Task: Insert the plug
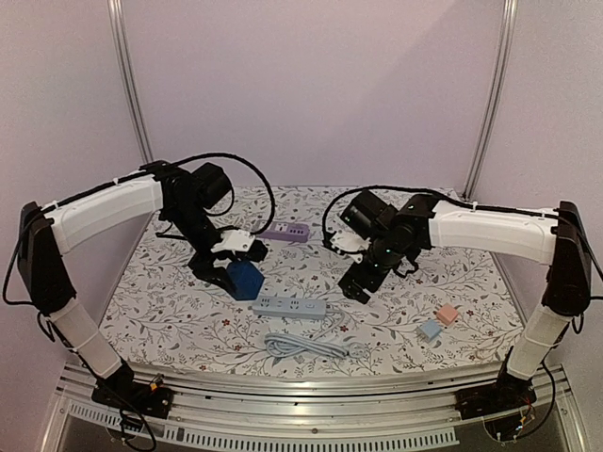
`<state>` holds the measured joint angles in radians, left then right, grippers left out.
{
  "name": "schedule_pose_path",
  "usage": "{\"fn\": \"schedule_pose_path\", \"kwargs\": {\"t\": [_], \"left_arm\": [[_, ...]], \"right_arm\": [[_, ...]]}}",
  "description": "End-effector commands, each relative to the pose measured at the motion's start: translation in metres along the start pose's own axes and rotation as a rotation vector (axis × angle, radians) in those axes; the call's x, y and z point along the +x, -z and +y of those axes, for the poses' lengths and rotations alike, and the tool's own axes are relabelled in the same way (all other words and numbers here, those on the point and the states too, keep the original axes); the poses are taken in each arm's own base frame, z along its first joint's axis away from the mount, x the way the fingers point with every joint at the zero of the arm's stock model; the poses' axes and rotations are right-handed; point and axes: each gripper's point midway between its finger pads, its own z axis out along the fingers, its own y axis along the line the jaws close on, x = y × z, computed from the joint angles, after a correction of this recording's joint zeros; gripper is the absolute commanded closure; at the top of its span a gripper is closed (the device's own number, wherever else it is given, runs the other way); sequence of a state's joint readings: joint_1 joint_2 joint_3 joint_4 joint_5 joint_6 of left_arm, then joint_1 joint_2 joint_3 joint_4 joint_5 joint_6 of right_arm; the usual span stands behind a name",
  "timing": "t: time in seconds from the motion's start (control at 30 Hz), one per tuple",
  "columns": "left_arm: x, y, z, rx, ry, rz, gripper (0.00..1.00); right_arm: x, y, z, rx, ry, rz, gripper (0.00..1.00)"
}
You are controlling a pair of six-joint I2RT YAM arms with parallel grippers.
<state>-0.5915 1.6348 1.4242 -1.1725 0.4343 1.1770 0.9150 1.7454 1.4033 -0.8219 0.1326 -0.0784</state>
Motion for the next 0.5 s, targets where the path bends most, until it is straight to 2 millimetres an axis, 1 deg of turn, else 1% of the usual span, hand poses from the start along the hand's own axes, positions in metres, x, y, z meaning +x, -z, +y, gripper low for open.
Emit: {"fn": "schedule_pose_path", "kwargs": {"t": [0.0, 0.07, 0.1, 0.2, 0.27, 0.3, 0.37, 0.47], "left_arm": [[-0.007, -0.003, 0.028, -0.035, -0.015, 0.011, 1.0], [-0.008, -0.009, 0.04, -0.033, -0.006, 0.019, 1.0], [-0.007, -0.013, 0.046, -0.031, 0.002, 0.029, 1.0], [-0.002, -0.022, 0.055, -0.01, 0.042, 0.061, 1.0], [0.005, -0.029, 0.054, 0.012, 0.07, 0.089, 1.0], [0.008, -0.032, 0.051, 0.027, 0.081, 0.101, 1.0], [0.014, -0.036, 0.044, 0.05, 0.097, 0.117, 1.0], [0.02, -0.045, 0.038, 0.063, 0.127, 0.128, 1.0]], "right_arm": [[0.021, 0.015, -0.007, 0.056, -0.176, -0.027, 0.02], [0.03, 0.025, -0.011, 0.072, -0.242, -0.048, 0.02], [0.035, 0.027, -0.013, 0.084, -0.289, -0.054, 0.02], [0.047, 0.039, -0.017, 0.101, -0.388, -0.089, 0.02], [0.054, 0.045, -0.016, 0.096, -0.423, -0.103, 0.02], [0.056, 0.05, -0.015, 0.095, -0.433, -0.117, 0.02], [0.063, 0.055, -0.015, 0.103, -0.447, -0.122, 0.02], [0.072, 0.06, -0.015, 0.114, -0.461, -0.126, 0.01]]}}
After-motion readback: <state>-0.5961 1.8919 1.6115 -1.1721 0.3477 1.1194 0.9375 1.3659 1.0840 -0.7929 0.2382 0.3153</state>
